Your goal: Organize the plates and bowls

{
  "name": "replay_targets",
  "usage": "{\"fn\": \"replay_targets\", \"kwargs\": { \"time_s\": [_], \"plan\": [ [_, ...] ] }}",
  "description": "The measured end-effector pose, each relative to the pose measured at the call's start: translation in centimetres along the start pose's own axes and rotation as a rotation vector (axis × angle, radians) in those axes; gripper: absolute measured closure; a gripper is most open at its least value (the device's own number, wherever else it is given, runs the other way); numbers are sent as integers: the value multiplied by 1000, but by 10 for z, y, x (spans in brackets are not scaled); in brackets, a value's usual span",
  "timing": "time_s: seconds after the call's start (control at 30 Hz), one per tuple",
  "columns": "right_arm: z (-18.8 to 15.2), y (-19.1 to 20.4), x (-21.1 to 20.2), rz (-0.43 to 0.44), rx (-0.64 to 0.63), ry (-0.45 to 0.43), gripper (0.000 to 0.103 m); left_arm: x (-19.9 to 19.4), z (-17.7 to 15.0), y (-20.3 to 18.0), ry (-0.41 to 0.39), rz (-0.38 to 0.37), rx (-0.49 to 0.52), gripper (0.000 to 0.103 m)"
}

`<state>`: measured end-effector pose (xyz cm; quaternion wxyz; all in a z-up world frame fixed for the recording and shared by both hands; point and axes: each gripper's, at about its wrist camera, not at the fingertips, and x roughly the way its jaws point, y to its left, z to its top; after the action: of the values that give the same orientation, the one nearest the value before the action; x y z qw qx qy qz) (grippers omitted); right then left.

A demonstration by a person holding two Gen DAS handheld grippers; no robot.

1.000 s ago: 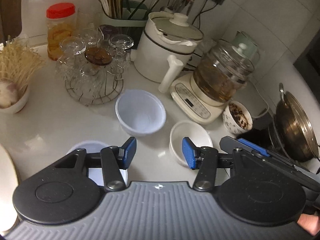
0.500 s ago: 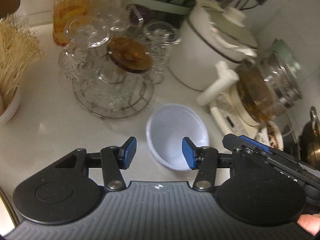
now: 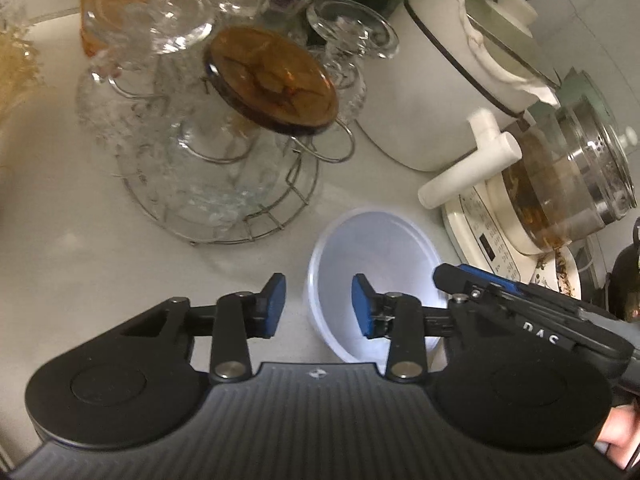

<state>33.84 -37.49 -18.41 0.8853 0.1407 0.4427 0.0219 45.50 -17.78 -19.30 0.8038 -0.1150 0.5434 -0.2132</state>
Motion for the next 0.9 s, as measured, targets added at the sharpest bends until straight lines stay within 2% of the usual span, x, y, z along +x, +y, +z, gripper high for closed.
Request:
{"fn": "replay_targets", "kwargs": {
  "time_s": [0.23, 0.33, 0.57, 0.9],
  "plan": [
    [-1, -2, 12, -4, 4, 35, 78, 14, -2, -2, 9, 7, -3, 81],
    [-1, -4, 14, 13, 13, 48, 87, 16, -2, -3, 7, 6, -13, 86],
    [6, -5, 3, 23, 5, 33, 87, 7, -3, -12, -12, -6, -31, 87],
    [12, 9, -39, 60, -29, -20, 87, -44, -13, -21, -80, -15, -49, 86]
  ]
}}
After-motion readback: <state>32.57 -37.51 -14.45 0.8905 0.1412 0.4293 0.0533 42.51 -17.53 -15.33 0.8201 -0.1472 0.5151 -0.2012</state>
